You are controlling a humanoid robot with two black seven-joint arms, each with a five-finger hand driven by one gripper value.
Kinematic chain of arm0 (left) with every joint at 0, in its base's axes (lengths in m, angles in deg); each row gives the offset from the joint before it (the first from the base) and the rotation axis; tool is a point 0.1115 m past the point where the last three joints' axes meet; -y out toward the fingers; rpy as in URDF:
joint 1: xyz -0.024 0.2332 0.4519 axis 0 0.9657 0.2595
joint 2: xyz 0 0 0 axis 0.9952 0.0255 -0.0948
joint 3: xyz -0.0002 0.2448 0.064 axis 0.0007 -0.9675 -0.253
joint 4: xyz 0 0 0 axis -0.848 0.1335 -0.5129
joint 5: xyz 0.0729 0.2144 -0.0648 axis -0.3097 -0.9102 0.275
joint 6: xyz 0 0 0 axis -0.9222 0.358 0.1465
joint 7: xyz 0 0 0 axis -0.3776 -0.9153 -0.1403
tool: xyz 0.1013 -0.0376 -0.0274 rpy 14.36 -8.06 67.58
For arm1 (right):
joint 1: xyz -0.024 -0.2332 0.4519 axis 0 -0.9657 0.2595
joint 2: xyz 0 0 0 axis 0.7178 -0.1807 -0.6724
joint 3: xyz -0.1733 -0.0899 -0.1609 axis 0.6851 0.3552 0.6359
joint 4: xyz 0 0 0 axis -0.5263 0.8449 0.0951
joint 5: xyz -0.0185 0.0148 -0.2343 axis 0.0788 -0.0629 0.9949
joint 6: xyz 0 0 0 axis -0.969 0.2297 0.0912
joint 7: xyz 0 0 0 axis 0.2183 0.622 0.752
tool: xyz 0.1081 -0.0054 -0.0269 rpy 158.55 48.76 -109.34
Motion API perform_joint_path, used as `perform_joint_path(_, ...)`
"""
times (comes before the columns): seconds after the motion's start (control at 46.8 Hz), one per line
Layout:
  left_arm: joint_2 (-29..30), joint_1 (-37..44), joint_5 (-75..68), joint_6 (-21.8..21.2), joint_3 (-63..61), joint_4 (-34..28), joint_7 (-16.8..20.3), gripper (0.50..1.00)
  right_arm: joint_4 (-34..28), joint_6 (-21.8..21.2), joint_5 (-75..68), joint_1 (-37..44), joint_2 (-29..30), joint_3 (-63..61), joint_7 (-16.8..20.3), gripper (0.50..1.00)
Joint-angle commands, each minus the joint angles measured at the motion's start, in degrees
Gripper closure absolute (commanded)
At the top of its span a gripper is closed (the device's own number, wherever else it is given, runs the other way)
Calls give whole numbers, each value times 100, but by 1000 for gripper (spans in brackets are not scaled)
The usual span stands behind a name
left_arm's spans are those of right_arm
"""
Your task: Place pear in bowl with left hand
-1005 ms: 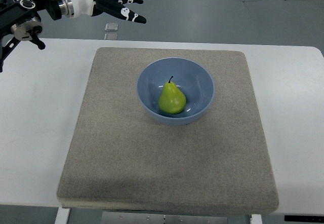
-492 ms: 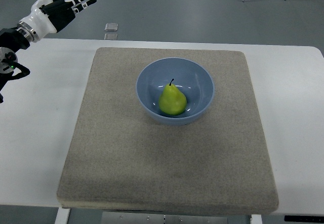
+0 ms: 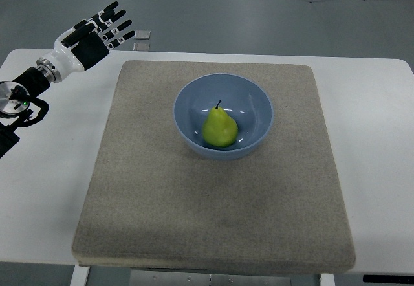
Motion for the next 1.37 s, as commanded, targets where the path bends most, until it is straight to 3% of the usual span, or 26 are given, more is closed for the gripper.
perform_joint_path(0.0,-27,38,35,-1,9,6,-27,506,0,0,0,0,0,1,-1,576)
perform_joint_path(1.347,-264,223,114,-1,53,-143,-45,506,-35,-9,17,-9,0,28,-1,574)
